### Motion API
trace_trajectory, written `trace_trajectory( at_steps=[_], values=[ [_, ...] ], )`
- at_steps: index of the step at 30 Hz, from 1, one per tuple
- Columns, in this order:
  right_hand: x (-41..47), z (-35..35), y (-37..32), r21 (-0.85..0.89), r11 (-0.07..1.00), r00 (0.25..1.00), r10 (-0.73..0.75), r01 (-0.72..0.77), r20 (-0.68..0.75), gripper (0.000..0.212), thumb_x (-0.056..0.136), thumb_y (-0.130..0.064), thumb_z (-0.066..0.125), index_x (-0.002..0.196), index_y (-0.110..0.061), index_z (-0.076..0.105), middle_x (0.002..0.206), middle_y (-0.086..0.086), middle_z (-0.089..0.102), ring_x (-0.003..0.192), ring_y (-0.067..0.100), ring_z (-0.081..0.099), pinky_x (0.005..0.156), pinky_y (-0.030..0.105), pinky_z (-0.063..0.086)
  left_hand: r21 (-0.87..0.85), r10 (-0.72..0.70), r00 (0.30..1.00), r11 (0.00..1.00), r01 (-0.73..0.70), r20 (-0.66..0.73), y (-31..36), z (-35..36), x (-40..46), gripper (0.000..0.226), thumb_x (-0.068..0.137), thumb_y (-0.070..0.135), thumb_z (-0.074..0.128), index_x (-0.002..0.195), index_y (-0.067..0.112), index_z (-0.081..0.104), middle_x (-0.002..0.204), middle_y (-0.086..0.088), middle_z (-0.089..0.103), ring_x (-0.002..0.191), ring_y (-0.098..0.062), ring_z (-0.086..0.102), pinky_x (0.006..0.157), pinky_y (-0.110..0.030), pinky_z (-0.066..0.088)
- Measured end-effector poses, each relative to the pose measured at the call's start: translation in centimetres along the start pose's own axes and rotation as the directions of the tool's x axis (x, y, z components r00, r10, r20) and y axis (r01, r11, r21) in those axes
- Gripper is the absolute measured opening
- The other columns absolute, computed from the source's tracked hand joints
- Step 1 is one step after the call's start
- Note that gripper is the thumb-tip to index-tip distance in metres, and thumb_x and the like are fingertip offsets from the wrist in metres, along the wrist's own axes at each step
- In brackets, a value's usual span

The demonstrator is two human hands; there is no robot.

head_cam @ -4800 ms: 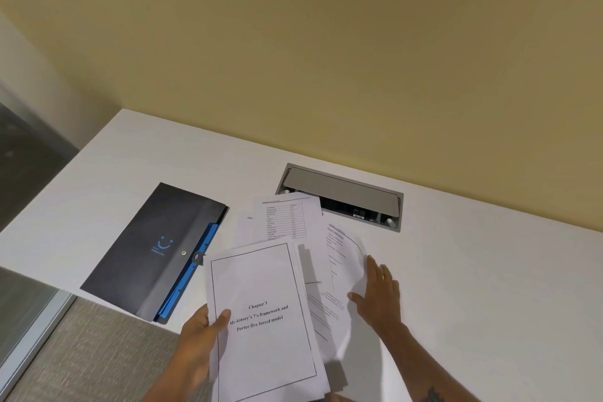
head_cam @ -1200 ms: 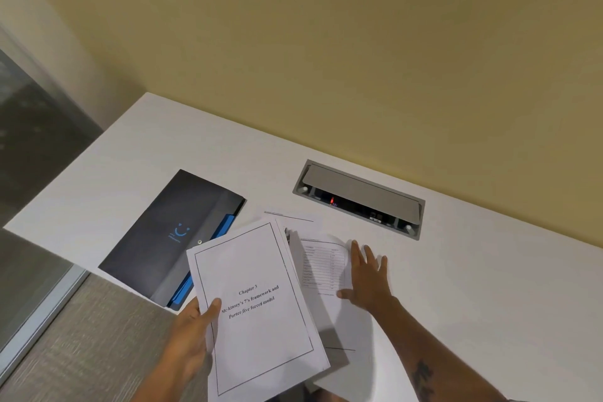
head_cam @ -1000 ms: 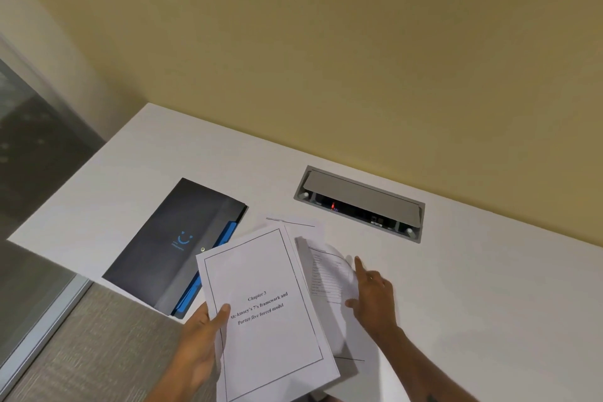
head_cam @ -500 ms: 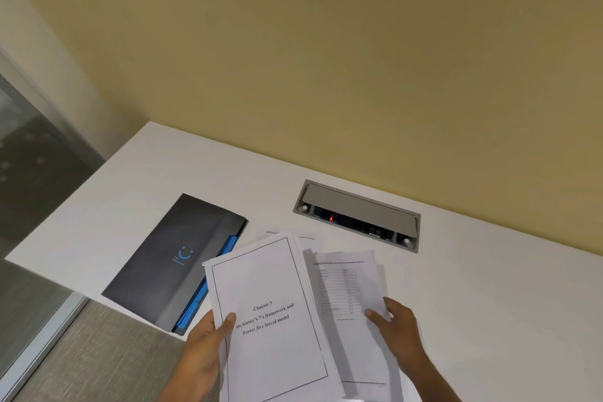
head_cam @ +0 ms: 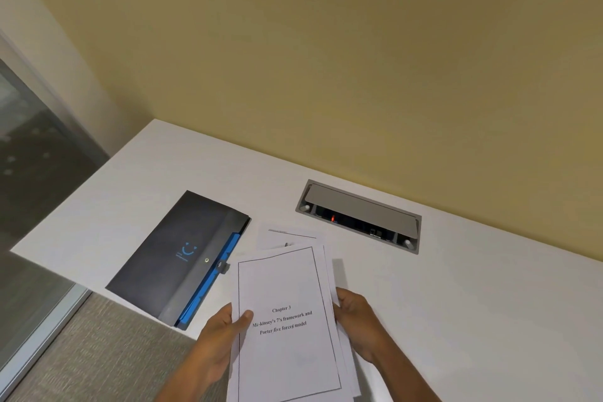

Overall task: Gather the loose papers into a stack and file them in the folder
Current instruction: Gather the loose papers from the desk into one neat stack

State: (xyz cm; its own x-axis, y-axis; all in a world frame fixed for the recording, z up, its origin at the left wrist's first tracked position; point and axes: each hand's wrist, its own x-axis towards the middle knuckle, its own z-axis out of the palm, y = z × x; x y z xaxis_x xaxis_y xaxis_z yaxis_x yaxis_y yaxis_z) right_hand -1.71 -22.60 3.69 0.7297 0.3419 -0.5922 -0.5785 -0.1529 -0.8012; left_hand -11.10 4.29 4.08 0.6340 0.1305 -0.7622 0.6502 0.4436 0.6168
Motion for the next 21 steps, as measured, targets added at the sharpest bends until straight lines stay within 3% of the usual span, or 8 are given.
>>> trace_trajectory(
  at_steps=[2,5,9,12,14,16,18,21],
  values=[
    [0.2,0.8,-0.2,0.031,0.999,0.999,0.021,-0.022,0.026,0.023,0.1,-0.009,0.07,0.121,-0.013,0.079,0.121,0.013,0.079,0.114,0.033,0.076,0.103,0.058,0.057,-0.019,-0.006,1.0,1.0,0.006,-0.008,-0.1,-0.3,0.2,0.03,0.099,0.009,0.066,0.128,0.01,0.065,0.123,-0.013,0.077,0.114,-0.031,0.073,0.105,-0.053,0.053],
    [0.5,1.3,-0.4,0.076,0.994,0.992,0.067,-0.075,0.104,0.027,0.101,-0.005,0.067,0.123,-0.015,0.078,0.126,0.015,0.077,0.117,0.035,0.074,0.105,0.061,0.055,-0.029,-0.018,1.0,0.999,0.018,-0.024,-0.1,-0.8,0.5,0.033,0.097,0.009,0.067,0.13,0.009,0.065,0.119,-0.012,0.079,0.114,-0.033,0.073,0.101,-0.052,0.055],
    [1.6,1.3,-0.6,0.056,0.984,0.964,0.155,-0.171,0.218,0.028,0.105,-0.021,0.063,0.13,-0.02,0.074,0.133,0.018,0.073,0.124,0.04,0.068,0.112,0.061,0.048,0.004,0.015,0.998,1.0,-0.015,-0.057,-0.2,-1.4,0.6,0.022,0.096,0.008,0.069,0.115,0.019,0.068,0.1,-0.001,0.083,0.102,-0.026,0.074,0.091,-0.044,0.057],
    [3.1,1.4,-1.6,0.043,0.974,0.954,0.207,-0.222,0.218,0.036,0.109,-0.041,0.052,0.13,-0.021,0.074,0.132,0.021,0.072,0.1,0.032,0.069,0.085,0.04,0.059,0.045,0.06,0.993,0.997,-0.056,-0.102,-0.5,-2.0,1.0,0.029,0.095,0.007,0.071,0.121,0.018,0.069,0.113,-0.006,0.081,0.106,-0.028,0.076,0.091,-0.045,0.058],
    [4.8,1.6,-2.7,-0.077,0.98,0.979,0.189,-0.183,0.077,0.043,0.106,-0.051,0.053,0.127,-0.021,0.074,0.12,0.015,0.079,0.086,0.021,0.073,0.068,0.03,0.06,0.041,0.091,0.982,0.995,-0.085,-0.163,-0.8,-2.6,1.4,0.031,0.094,0.005,0.071,0.123,0.017,0.069,0.111,-0.005,0.082,0.106,-0.028,0.076,0.086,-0.043,0.059],
    [7.1,1.5,-3.1,-0.346,0.934,0.991,0.054,-0.093,-0.121,0.064,0.086,-0.069,0.065,0.128,-0.021,0.07,0.122,0.01,0.077,0.097,0.018,0.075,0.082,0.035,0.061,0.053,0.109,0.97,0.994,-0.1,-0.216,-0.9,-3.0,1.7,0.033,0.094,0.006,0.072,0.123,0.021,0.069,0.111,-0.005,0.081,0.106,-0.028,0.076,0.088,-0.046,0.06],
    [9.6,1.0,-3.0,-0.611,0.791,0.983,-0.093,-0.024,-0.158,0.104,0.068,-0.09,0.062,0.146,-0.02,0.056,0.145,0.003,0.063,0.13,0.021,0.063,0.107,0.041,0.052,0.063,0.129,0.962,0.991,-0.116,-0.242,-1.0,-3.6,2.1,0.035,0.094,0.007,0.072,0.123,0.026,0.069,0.112,-0.003,0.081,0.106,-0.029,0.076,0.092,-0.05,0.059],
    [13.4,0.1,-2.1,-0.841,0.54,0.985,-0.152,0.017,-0.078,0.118,0.077,-0.078,0.071,0.165,-0.017,0.021,0.173,0.005,0.023,0.159,0.028,0.025,0.126,0.049,0.031,0.046,0.139,0.955,0.99,-0.131,-0.264,-1.3,-4.7,2.6,0.033,0.096,0.004,0.068,0.126,0.019,0.068,0.115,-0.007,0.08,0.104,-0.029,0.077,0.089,-0.047,0.06]
  ],
)
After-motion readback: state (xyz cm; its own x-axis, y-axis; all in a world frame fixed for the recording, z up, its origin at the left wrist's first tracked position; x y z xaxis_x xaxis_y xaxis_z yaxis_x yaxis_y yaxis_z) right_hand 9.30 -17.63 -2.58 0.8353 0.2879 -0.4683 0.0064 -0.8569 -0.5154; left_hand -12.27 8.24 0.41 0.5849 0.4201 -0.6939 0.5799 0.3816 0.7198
